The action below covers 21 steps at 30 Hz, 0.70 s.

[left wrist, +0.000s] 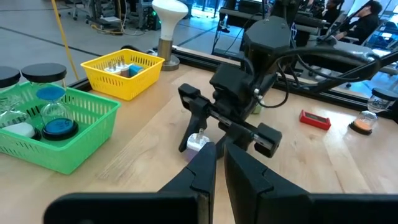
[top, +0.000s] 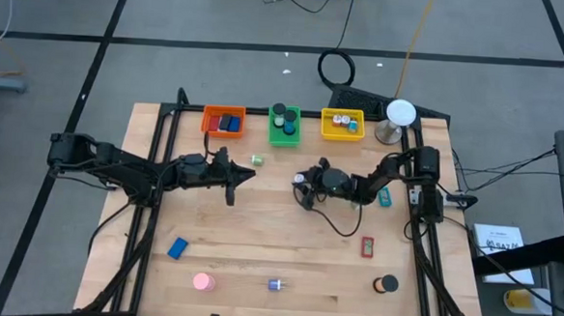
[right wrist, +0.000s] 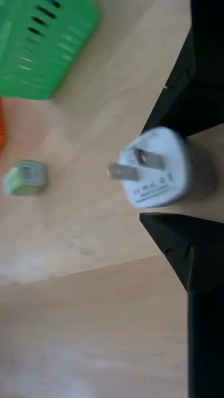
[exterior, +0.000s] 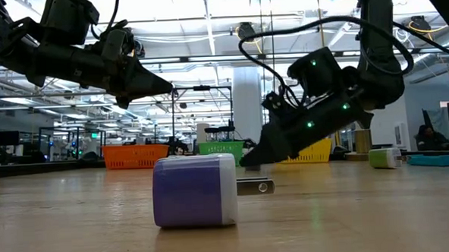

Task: Pick & Place Office items
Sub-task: Put the right purple charger adapter into the yellow bin

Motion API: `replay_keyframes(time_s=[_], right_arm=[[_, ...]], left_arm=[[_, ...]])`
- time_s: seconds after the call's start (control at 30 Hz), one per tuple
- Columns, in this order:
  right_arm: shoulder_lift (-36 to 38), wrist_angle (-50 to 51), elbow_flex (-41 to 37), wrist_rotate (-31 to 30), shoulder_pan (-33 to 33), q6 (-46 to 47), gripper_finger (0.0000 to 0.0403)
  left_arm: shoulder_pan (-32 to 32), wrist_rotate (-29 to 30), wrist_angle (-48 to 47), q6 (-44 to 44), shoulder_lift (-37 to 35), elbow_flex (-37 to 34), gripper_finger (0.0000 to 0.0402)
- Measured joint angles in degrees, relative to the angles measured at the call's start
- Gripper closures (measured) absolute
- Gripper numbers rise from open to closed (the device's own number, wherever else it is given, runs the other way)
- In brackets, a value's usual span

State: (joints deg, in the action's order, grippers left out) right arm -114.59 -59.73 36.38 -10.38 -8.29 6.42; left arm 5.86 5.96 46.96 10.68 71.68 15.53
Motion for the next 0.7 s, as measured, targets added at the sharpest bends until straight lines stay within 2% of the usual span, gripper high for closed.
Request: replay_keyframes(time_s=[0.23, 0.33, 0.53, 0.6, 0.7], right_arm=[[2.3, 1.2, 0.0, -0.2, 0.1, 1.2, 0.0189], [6.1, 6.3, 0.0, -0.3, 0.1, 3.0, 0.0162], [17.8, 18.4, 0.0, -0.1, 0.2, 4.9, 0.0110], [22.6, 22.4, 0.0, -0.3, 0.2, 4.9, 0.0107], [30.0, 30.3, 0.7, -1.4, -0.4, 4.9, 0.0127]], left_arm=[[0.0, 0.0, 0.0, 0.0, 0.0, 0.0, 0.0369], [0.0, 0.0, 0.0, 0.0, 0.0, 0.0, 0.0369], [0.0, 0.0, 0.0, 0.0, 0.0, 0.0, 0.0369], [0.0, 0.0, 0.0, 0.0, 0.0, 0.0, 0.0369], [0.0, 0.0, 0.0, 0.0, 0.0, 0.0, 0.0369]])
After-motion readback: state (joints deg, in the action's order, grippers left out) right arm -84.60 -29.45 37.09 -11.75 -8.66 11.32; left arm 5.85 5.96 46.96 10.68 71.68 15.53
